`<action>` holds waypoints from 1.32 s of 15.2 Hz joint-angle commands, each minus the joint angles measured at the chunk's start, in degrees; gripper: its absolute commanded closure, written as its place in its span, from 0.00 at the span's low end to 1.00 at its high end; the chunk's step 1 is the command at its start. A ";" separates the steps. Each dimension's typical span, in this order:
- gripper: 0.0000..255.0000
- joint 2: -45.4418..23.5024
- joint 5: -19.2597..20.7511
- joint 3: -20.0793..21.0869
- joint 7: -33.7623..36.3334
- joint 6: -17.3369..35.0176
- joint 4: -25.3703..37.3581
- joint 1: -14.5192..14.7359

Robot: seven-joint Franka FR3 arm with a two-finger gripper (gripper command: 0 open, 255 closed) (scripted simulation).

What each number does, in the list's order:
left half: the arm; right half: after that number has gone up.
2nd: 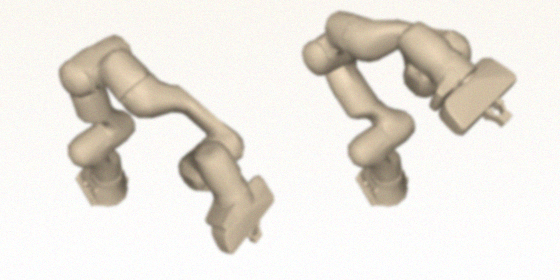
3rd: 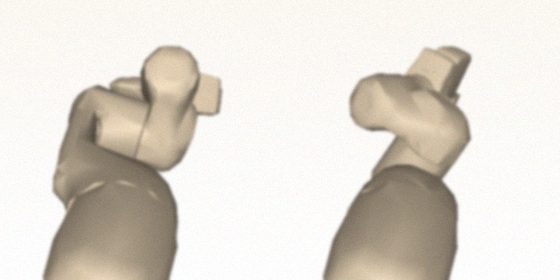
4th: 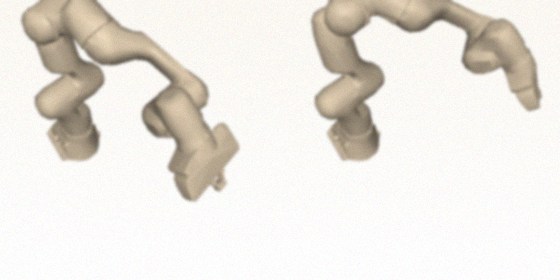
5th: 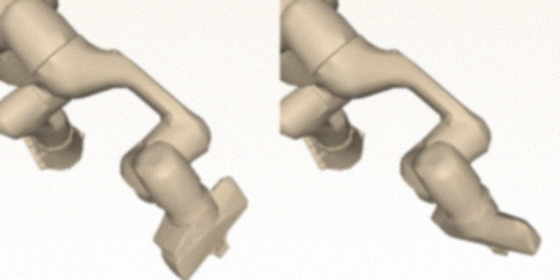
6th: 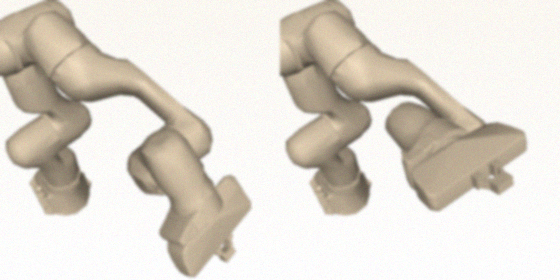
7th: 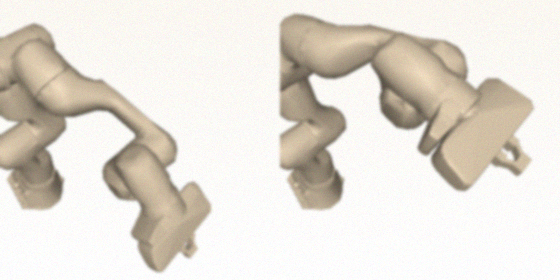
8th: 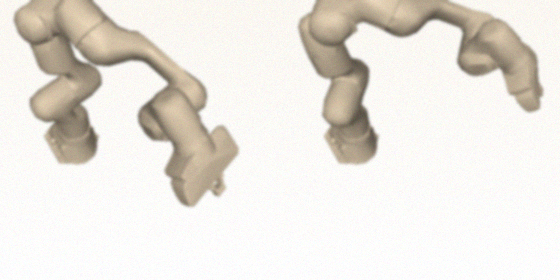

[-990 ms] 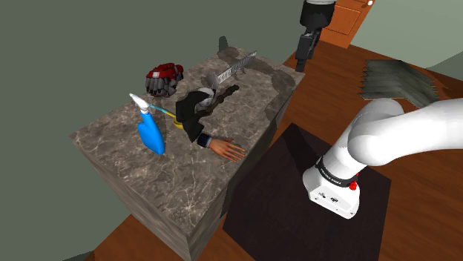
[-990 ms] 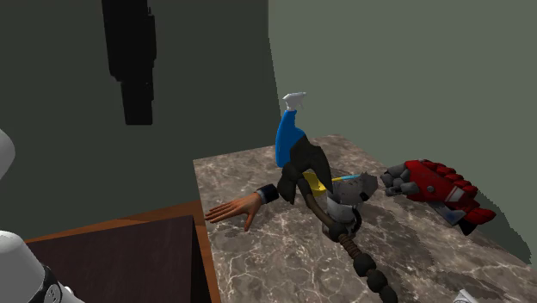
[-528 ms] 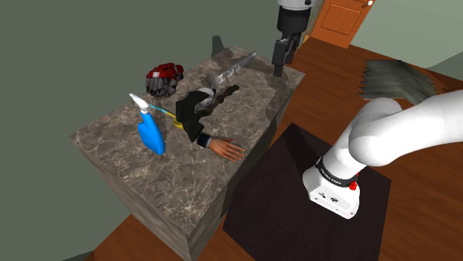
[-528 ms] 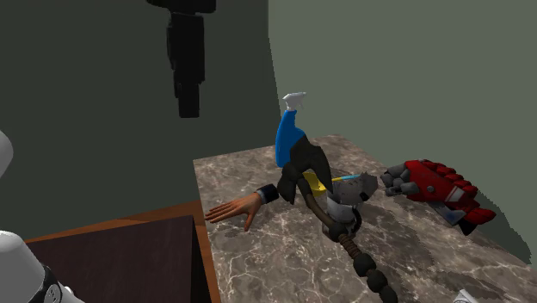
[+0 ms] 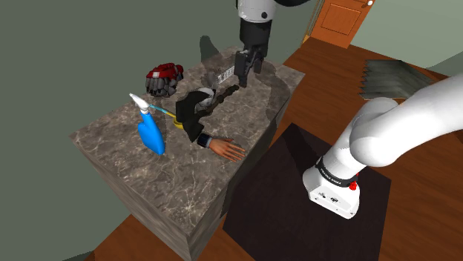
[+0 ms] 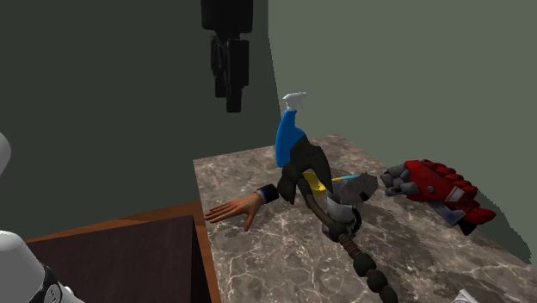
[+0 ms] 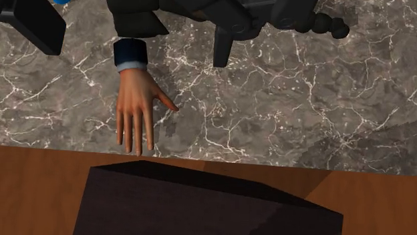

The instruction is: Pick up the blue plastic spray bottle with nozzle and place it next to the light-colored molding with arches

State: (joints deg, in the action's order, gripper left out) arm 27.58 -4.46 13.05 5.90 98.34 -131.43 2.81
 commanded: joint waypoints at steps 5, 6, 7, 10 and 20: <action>0.00 -10.89 0.03 4.69 6.35 5.16 7.30 0.77; 0.00 -12.79 0.29 5.44 7.47 5.88 8.70 0.91; 0.00 -14.73 0.64 6.16 8.61 6.55 10.18 1.06; 0.00 -20.70 2.17 8.15 12.12 8.21 15.02 1.65; 0.00 -42.48 11.05 11.60 23.54 9.01 36.61 6.84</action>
State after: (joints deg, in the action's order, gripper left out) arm -12.44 5.50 24.48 28.26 107.80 -97.76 8.83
